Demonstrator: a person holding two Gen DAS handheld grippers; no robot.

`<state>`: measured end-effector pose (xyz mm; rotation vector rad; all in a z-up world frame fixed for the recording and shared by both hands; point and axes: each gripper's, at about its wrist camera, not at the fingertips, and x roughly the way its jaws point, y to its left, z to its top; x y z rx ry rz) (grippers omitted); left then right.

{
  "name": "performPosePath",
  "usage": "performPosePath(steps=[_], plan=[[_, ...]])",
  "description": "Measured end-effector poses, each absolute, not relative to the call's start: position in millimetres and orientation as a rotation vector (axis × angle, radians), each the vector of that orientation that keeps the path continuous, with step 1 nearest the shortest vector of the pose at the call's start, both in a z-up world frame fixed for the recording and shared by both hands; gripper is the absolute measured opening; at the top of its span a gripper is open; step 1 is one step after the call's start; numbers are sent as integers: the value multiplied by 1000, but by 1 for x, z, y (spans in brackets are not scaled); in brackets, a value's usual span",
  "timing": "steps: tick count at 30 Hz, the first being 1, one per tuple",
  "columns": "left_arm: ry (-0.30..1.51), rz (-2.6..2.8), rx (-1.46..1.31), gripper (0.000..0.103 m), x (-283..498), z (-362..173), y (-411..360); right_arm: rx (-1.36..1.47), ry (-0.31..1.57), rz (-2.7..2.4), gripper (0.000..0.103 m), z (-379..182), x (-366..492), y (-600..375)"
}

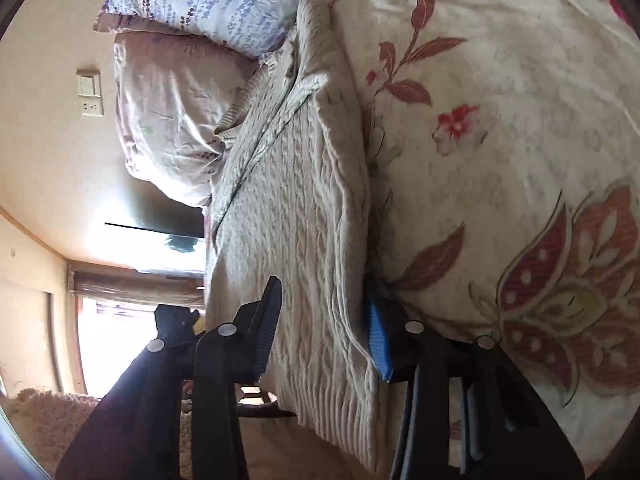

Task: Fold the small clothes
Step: 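Grasp the sweater side edge with both grippers and fold it inward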

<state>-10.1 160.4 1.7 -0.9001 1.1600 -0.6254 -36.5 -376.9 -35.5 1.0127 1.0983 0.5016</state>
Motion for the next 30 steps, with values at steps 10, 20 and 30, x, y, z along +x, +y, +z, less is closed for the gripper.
performPosePath(steps=[10, 20, 30], plan=[[1218, -572, -850, 34, -44, 1, 162, 915, 1247, 574, 32, -32, -82, -353], [1211, -515, -833, 8, -54, -1, 175, 861, 1171, 569, 9, -24, -86, -343], [1188, -428, -863, 11, -60, -2, 196, 844, 1184, 525, 9, -34, -88, -343]])
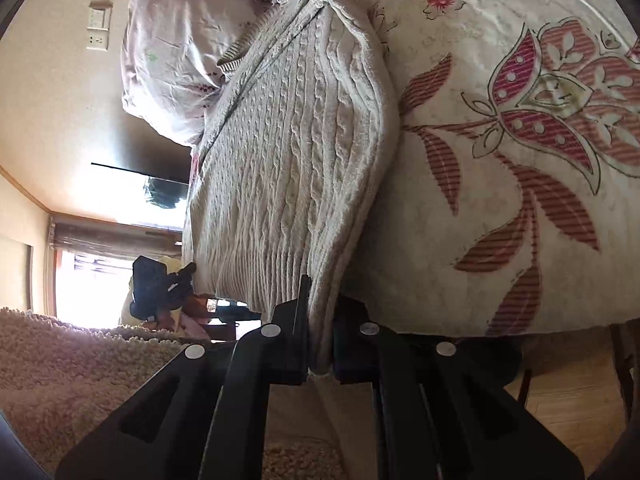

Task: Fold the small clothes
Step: 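Grasp the sweater side edge with both grippers and fold it inward, then lift the held sweater edge with both grippers and carry it over the body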

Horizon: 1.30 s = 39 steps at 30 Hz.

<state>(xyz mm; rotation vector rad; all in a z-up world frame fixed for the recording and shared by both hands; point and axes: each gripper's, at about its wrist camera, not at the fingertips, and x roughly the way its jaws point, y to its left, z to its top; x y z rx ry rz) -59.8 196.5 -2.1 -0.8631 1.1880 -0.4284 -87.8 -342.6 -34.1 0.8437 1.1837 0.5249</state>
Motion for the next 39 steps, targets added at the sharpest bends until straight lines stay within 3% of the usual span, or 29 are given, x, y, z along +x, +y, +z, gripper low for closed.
performPosePath(steps=[5, 9, 12, 20, 39], plan=[[1160, -479, -872, 37, -56, 3, 188, 870, 1186, 526, 9, -37, -86, -343], [1148, -496, -866, 41, -50, 5, 182, 889, 1183, 535, 9, -40, -83, -342], [1156, -510, -868, 37, -44, 4, 177, 900, 1181, 548, 10, -41, -79, -338], [1213, -555, -853, 8, -43, -6, 160, 887, 1170, 548, 9, -40, -74, -330], [930, -532, -920, 6, -10, 44, 187, 838, 824, 508, 8, 17, -38, -339]])
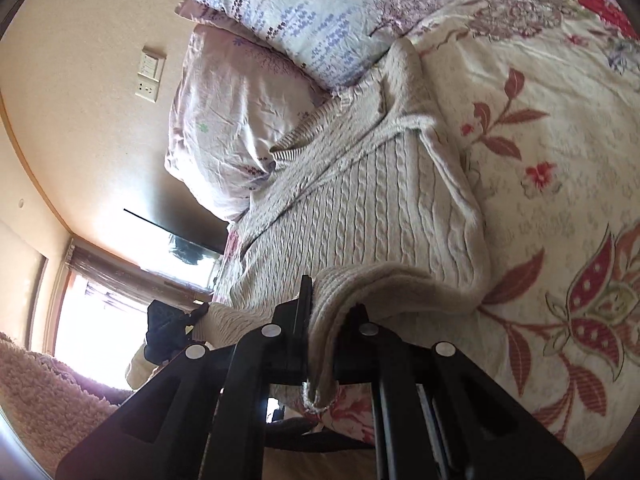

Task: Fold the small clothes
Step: 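Lift the held sweater edge with both grippers and carry it over the body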

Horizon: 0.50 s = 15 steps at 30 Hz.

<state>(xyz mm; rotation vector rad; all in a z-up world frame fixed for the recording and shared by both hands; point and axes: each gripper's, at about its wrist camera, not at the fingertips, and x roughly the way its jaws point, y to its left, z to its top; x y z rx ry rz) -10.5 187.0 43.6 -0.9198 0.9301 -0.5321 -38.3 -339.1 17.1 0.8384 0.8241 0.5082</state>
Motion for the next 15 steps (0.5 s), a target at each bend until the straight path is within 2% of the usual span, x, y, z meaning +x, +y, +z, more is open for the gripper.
performPosePath(steps=[10, 15], plan=[[790, -434, -888, 6, 28, 68, 187, 743, 622, 380, 8, 59, -3, -342], [745, -454, -897, 6, 48, 77, 183, 723, 589, 410, 8, 67, 17, -337]])
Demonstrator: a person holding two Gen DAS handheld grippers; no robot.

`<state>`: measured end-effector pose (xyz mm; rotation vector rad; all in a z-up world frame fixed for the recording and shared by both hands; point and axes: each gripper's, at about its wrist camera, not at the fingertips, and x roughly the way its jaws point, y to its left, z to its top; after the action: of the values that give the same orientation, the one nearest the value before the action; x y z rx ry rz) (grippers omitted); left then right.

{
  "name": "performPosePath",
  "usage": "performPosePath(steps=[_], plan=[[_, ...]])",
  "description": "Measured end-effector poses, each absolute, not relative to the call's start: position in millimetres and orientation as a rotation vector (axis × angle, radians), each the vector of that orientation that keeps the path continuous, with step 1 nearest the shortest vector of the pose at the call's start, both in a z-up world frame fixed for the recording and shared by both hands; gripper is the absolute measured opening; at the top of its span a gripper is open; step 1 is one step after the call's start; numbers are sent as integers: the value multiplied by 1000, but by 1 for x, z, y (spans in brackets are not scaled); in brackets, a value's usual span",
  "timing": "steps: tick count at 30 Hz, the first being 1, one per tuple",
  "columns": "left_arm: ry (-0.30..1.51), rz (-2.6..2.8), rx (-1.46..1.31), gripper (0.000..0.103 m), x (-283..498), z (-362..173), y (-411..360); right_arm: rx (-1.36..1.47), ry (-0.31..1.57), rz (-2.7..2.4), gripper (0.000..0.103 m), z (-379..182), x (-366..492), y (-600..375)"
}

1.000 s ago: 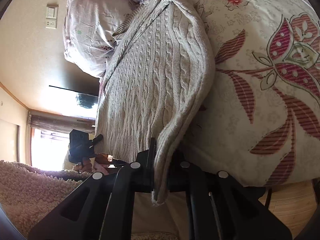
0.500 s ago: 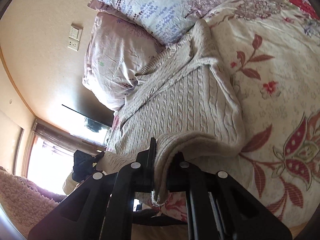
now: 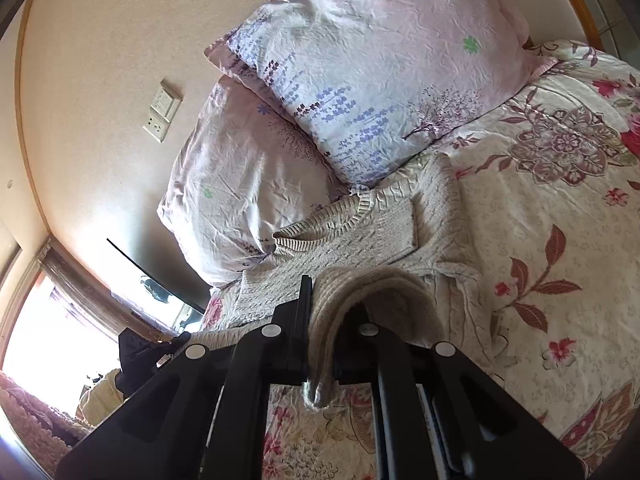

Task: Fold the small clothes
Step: 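Lift the held sweater edge with both grippers and carry it over the body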

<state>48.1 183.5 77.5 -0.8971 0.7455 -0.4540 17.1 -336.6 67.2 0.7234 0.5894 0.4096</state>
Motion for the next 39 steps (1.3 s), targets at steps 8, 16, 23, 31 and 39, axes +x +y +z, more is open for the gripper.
performPosePath(steps=[8, 16, 23, 31, 39], plan=[[690, -479, -890, 6, 78, 94, 180, 748, 522, 416, 8, 75, 37, -342], [644, -445, -889, 6, 113, 106, 179, 727, 480, 434, 8, 89, 73, -344], [669, -401, -826, 6, 154, 106, 169, 677, 519, 417, 8, 83, 119, -341], [700, -280, -830, 6, 193, 87, 170, 707, 595, 352, 8, 53, 175, -345], [715, -191, -868, 6, 204, 64, 165, 755, 676, 304, 8, 25, 208, -349]])
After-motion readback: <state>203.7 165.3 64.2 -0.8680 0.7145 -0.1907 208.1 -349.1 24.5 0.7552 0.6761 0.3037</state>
